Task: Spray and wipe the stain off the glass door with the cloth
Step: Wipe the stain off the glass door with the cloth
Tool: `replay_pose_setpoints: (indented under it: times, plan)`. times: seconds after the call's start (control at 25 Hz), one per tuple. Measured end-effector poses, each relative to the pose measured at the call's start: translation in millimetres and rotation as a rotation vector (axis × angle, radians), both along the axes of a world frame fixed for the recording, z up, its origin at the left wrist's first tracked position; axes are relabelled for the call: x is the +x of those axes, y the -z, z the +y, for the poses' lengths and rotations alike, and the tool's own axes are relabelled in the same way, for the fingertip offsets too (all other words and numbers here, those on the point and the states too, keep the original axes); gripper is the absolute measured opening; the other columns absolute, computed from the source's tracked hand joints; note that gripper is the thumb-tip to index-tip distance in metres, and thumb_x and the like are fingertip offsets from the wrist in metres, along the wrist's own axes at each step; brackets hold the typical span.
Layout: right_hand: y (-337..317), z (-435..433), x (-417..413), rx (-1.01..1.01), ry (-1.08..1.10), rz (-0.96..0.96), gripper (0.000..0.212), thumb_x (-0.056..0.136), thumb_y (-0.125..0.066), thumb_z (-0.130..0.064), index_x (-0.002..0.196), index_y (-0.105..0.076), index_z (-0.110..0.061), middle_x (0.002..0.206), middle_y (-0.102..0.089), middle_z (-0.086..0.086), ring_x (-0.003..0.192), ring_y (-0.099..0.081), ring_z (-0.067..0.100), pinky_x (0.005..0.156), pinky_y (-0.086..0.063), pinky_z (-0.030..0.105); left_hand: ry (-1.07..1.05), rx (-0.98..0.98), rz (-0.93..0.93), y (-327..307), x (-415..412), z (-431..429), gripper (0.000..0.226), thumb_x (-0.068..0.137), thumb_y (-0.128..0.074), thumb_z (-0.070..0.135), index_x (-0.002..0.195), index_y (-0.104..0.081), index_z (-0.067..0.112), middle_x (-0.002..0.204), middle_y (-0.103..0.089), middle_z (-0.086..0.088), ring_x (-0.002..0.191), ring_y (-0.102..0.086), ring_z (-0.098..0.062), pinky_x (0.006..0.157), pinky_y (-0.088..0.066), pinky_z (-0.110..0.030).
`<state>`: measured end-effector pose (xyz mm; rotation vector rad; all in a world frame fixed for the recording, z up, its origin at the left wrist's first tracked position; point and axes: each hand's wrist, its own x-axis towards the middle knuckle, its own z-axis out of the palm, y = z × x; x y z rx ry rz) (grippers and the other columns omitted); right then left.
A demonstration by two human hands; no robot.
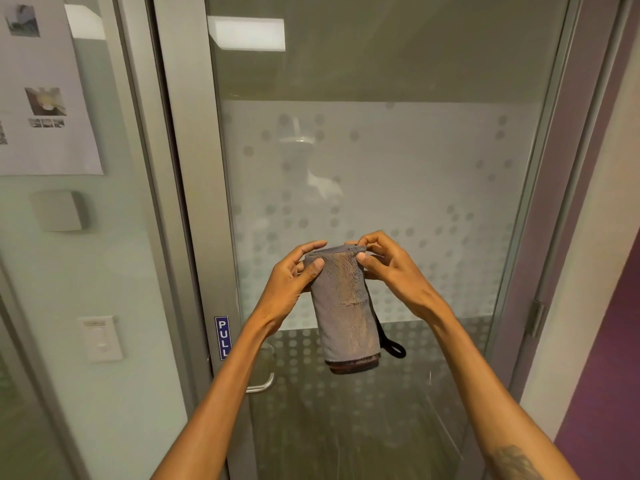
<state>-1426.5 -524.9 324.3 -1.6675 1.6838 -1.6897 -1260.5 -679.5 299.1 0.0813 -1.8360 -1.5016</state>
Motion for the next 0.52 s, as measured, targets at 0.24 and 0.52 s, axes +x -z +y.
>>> replay_pose_setpoints:
  times: [0.24,0.52]
  plan:
    - [-10,39,-10,-0.036,-0.023,0.021,0.007,0.099,-0.062,-0.037,0.102,-0.059,-0.031,0.117,-0.067,0.002,0.101,-0.072,0.014,0.083,-0.062,0.031,-0.018,-0.21,-0.047,-18,8,41,0.028,0.094,-0.071,0.029,0.119,-0.07,0.042,0.117,-0.075,0.012,0.106,-0.072,-0.005,0.082,-0.059,-0.021]
    - [-13,83,-17,0.12,-0.058,-0.063,0.014,0.093,-0.054,-0.031,0.107,-0.057,-0.028,0.111,-0.063,-0.007,0.091,-0.064,0.004,0.08,-0.053,0.031,-0.169,-0.406,-0.145,-29,6,88,0.024,0.095,-0.071,0.031,0.118,-0.074,0.026,0.113,-0.076,0.008,0.105,-0.073,-0.012,0.094,-0.062,-0.038]
